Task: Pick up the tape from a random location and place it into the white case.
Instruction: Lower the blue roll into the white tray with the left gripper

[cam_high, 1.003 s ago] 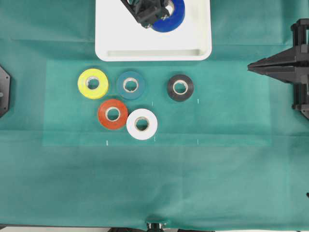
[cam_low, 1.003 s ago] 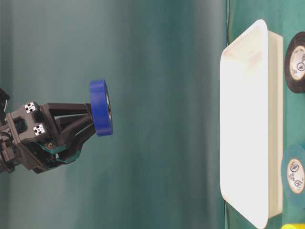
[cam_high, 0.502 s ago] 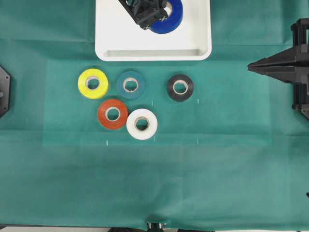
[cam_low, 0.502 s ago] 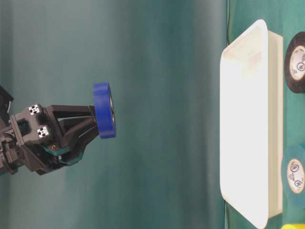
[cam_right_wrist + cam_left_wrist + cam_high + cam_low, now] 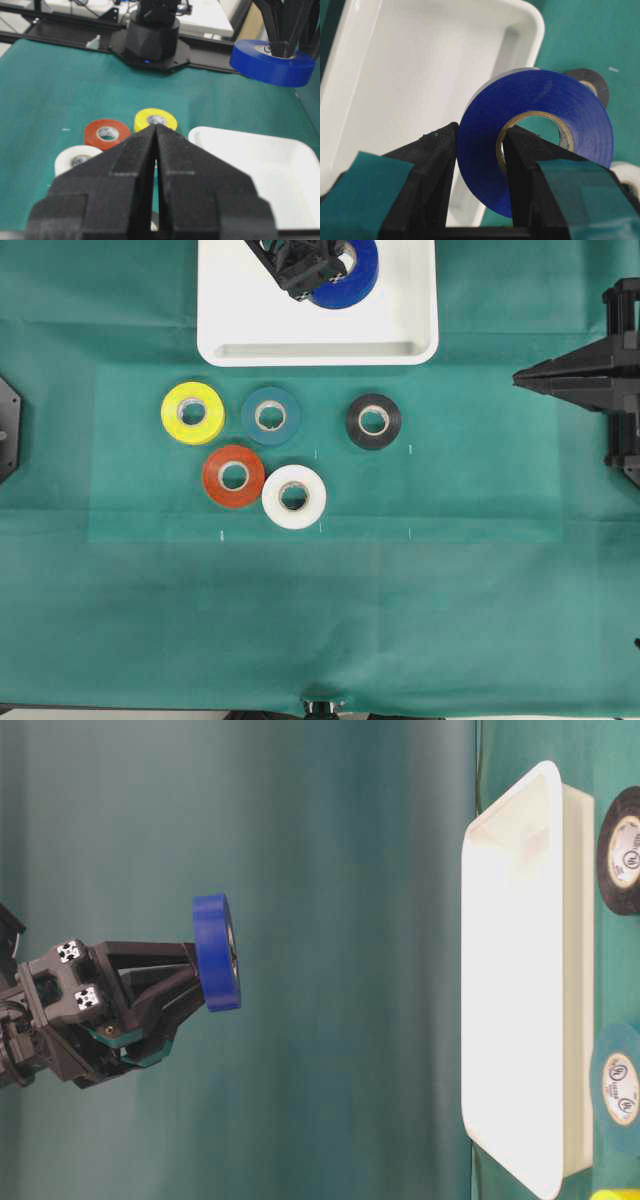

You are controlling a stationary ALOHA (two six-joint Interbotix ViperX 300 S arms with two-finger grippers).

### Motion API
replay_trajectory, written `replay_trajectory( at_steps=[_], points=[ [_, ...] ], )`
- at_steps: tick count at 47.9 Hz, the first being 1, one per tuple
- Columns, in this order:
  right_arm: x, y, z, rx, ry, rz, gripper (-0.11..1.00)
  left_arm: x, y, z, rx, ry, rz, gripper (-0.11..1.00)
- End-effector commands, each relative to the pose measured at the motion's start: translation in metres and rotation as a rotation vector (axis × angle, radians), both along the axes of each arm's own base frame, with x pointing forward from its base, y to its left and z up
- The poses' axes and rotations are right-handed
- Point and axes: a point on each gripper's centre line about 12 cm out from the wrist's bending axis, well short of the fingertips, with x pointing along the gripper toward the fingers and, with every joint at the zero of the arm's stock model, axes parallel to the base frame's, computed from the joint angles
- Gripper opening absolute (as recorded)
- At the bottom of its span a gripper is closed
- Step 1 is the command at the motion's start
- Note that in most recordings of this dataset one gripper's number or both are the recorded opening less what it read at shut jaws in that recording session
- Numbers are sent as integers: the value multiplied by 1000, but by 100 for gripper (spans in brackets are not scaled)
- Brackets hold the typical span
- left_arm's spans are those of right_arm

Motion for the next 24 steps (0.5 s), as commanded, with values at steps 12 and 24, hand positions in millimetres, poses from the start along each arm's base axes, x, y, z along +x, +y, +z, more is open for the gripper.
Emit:
replay_trajectory(
  at_steps=[12,24],
  points=[
    [2,0,12,-1,-31,0,0,-9,-2,19,18,-54,2,25],
    [2,0,12,-3,-31,0,0,-8,1,-4,16,-48,6,25]
  ],
)
